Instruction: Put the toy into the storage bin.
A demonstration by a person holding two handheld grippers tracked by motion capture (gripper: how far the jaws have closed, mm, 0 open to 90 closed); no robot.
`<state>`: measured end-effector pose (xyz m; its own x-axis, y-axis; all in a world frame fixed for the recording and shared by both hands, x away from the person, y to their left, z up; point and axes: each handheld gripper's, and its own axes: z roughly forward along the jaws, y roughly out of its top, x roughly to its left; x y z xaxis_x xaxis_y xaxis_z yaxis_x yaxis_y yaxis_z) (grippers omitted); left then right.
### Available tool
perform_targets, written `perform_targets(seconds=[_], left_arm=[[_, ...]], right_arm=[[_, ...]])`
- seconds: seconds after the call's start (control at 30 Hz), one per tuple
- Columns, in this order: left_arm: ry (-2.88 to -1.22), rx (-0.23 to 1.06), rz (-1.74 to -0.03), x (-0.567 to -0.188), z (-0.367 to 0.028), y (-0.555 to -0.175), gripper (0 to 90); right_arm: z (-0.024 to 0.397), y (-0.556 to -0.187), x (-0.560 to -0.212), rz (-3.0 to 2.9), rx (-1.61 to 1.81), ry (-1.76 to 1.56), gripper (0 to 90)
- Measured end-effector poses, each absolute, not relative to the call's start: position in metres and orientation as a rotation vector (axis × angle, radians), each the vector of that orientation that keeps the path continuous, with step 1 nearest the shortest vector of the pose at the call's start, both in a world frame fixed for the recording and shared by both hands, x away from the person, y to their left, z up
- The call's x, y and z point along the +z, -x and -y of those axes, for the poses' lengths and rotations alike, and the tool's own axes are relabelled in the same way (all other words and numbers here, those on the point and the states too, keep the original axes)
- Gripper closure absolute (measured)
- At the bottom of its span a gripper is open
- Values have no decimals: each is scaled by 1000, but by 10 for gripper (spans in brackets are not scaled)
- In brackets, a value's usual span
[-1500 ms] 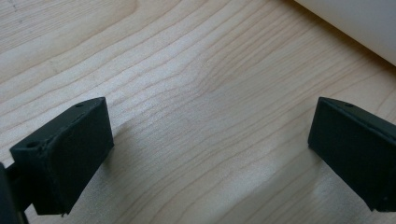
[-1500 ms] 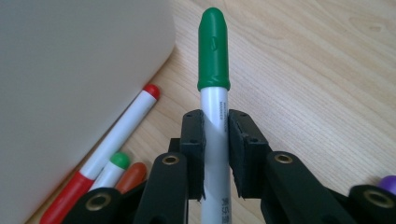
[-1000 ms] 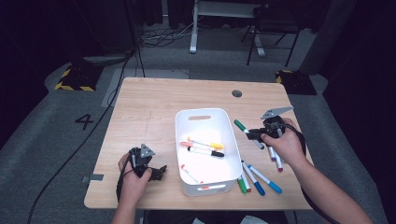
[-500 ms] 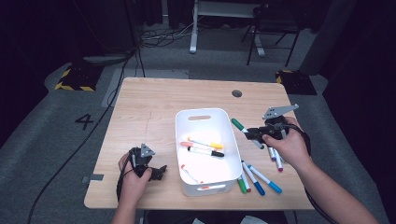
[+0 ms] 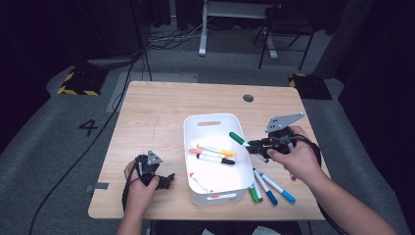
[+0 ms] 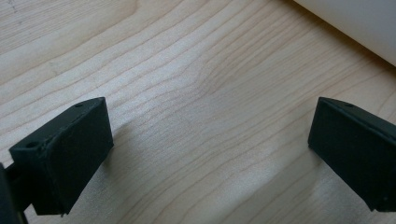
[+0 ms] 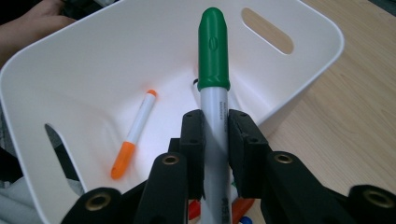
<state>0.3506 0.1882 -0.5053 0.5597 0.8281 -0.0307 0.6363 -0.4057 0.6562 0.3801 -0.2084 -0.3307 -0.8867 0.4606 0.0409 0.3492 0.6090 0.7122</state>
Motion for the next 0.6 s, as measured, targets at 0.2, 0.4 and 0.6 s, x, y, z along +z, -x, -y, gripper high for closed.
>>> perform_targets(seconds=[0.2,0.4,0.6], left_arm=[[-2171,400,-1169,-505,-188,-351,1],[-2171,399,-1169,-505,-188,-351,1],[-2171,399,-1169,-505,-188,-351,1]], right_arm=[[192,-370,-329,-2728,1138,-618,771],[178,-363,-329,-2760,1127,-586,772],[164,-355,-333,-2807,1122,-535,771]])
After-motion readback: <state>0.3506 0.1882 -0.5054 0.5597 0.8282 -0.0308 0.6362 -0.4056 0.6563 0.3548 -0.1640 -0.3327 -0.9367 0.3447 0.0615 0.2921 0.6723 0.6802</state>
